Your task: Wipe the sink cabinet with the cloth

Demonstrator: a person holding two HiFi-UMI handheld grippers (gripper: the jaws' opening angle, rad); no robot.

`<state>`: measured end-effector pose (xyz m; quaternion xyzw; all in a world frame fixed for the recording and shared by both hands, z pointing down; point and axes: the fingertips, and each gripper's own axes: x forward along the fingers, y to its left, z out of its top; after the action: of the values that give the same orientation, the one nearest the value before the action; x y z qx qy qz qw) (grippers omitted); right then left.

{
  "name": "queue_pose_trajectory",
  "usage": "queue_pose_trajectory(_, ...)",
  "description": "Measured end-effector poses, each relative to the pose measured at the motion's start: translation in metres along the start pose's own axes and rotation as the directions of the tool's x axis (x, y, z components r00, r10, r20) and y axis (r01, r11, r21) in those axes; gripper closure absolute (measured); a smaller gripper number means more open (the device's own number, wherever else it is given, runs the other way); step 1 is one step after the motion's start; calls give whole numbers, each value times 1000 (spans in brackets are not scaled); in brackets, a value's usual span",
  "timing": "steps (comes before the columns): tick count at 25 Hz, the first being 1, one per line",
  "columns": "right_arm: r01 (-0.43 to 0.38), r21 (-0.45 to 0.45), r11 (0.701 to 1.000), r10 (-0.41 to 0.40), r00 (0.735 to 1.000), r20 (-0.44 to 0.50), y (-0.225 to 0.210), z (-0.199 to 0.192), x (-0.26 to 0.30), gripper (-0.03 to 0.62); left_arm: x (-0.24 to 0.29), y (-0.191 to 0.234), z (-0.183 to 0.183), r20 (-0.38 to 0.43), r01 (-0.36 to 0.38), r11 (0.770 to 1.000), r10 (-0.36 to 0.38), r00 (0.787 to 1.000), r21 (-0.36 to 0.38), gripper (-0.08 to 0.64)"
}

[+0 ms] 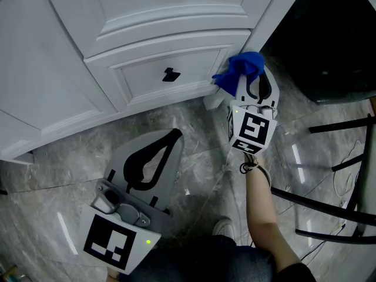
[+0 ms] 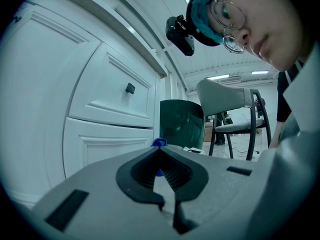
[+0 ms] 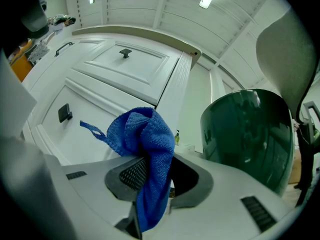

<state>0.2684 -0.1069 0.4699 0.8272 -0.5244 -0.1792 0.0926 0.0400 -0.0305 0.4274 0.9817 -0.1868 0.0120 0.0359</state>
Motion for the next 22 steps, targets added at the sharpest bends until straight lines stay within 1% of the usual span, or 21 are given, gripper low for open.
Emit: queue_pose_trajectory(22,-5,-17,1000,5,1000,-24,7,-17,-3,477,1,-2,-2,-8,13,1000,-13,1000,-3,557)
